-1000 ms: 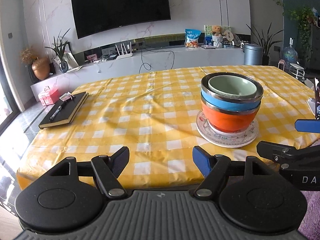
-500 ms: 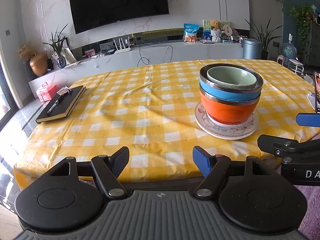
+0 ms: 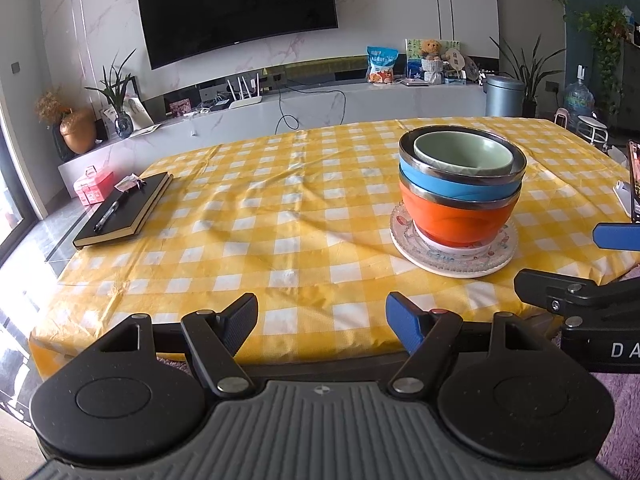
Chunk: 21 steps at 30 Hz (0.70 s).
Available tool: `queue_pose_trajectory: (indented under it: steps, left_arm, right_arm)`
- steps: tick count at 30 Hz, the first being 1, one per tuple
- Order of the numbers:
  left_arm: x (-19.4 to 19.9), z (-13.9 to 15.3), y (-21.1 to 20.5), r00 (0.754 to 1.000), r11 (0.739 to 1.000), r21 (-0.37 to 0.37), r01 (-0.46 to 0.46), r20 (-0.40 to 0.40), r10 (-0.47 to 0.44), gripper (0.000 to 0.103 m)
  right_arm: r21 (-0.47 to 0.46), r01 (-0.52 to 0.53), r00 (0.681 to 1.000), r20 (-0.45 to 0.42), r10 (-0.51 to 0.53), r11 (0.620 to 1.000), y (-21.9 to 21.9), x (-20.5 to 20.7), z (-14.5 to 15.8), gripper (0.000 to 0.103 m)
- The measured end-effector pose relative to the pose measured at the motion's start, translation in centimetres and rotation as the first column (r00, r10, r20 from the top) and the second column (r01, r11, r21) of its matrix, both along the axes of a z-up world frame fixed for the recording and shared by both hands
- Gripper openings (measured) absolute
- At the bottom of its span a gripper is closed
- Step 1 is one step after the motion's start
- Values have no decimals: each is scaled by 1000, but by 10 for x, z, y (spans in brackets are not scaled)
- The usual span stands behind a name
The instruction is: Organize plates and bowls
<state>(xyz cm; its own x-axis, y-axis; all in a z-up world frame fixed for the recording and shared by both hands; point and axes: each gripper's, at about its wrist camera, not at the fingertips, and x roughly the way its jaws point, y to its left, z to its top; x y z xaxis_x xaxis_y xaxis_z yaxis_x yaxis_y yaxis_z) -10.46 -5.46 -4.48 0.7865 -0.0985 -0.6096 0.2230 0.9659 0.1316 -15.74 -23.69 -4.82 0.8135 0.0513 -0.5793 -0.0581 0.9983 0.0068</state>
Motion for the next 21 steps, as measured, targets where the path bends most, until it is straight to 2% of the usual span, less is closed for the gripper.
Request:
queue_pose_trajectory:
  steps: [21]
  left_arm:
    - [0,-1,2,1000,1000,0,-1,-4,1,86]
  right_arm:
    - [-18,-6,1000,9,6,1000,1,-2,1,94]
